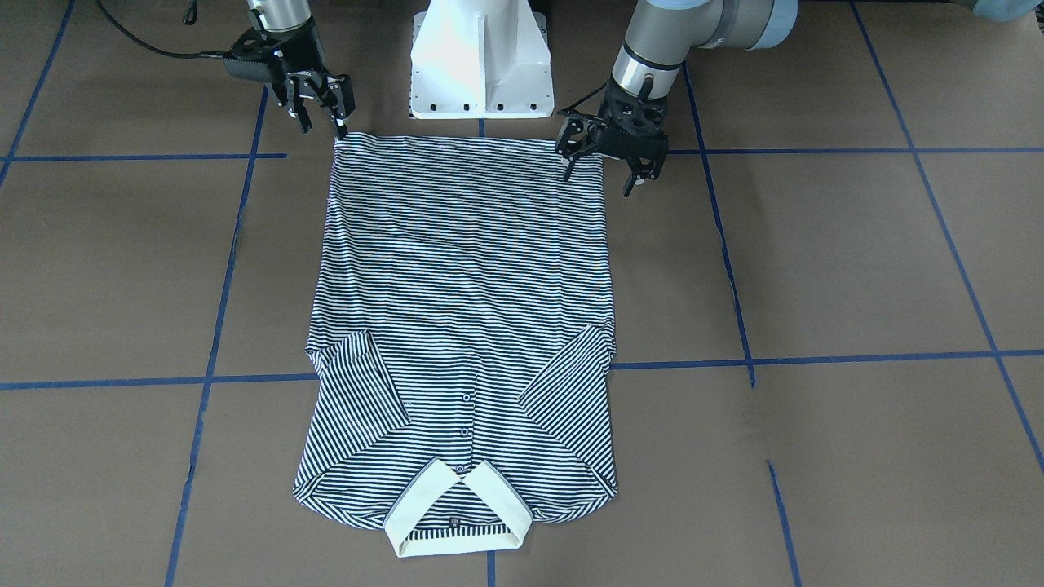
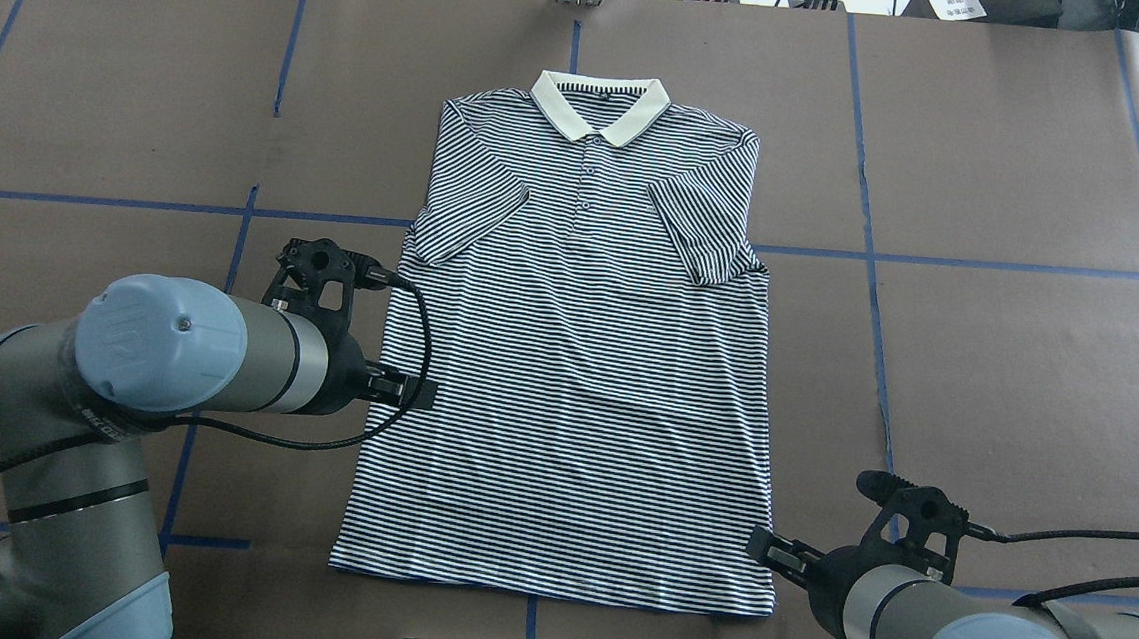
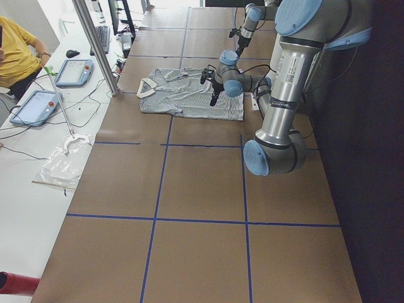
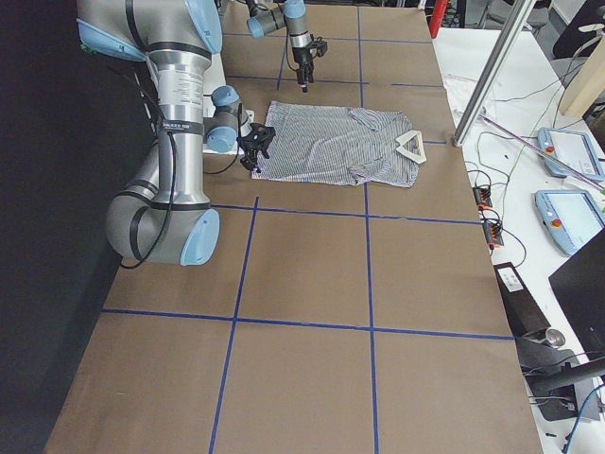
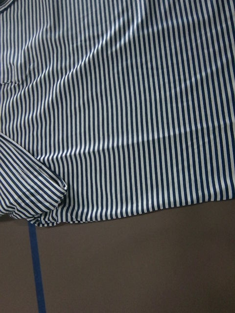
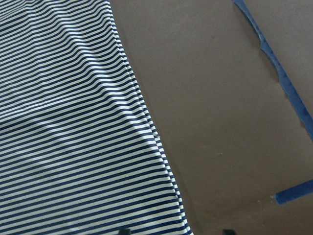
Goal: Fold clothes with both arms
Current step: 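Grasp the hem corners nearest the robot with both grippers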
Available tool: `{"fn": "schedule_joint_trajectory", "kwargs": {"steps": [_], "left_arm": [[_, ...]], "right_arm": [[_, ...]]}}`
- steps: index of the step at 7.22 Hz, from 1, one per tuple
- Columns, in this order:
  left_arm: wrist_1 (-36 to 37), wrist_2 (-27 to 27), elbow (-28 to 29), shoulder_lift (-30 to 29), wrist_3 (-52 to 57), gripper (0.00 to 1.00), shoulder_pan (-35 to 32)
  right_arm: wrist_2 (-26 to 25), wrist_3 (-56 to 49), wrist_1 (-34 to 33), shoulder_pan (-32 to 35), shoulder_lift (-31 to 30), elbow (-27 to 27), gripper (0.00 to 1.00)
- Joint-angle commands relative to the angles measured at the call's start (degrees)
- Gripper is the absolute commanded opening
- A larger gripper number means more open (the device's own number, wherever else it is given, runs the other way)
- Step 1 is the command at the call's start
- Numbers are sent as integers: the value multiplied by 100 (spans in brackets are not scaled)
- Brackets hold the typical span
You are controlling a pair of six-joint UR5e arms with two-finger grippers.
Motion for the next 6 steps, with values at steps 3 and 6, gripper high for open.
{"fn": "schedule_joint_trajectory", "kwargs": {"steps": [3, 6], "left_arm": [[0, -36, -65, 56, -274, 100, 83], [0, -37, -56, 56, -265, 100, 84]], "right_arm": [[-286, 633, -827, -283, 437, -99, 63], [-418, 687, -836, -432, 630, -504, 63]]}}
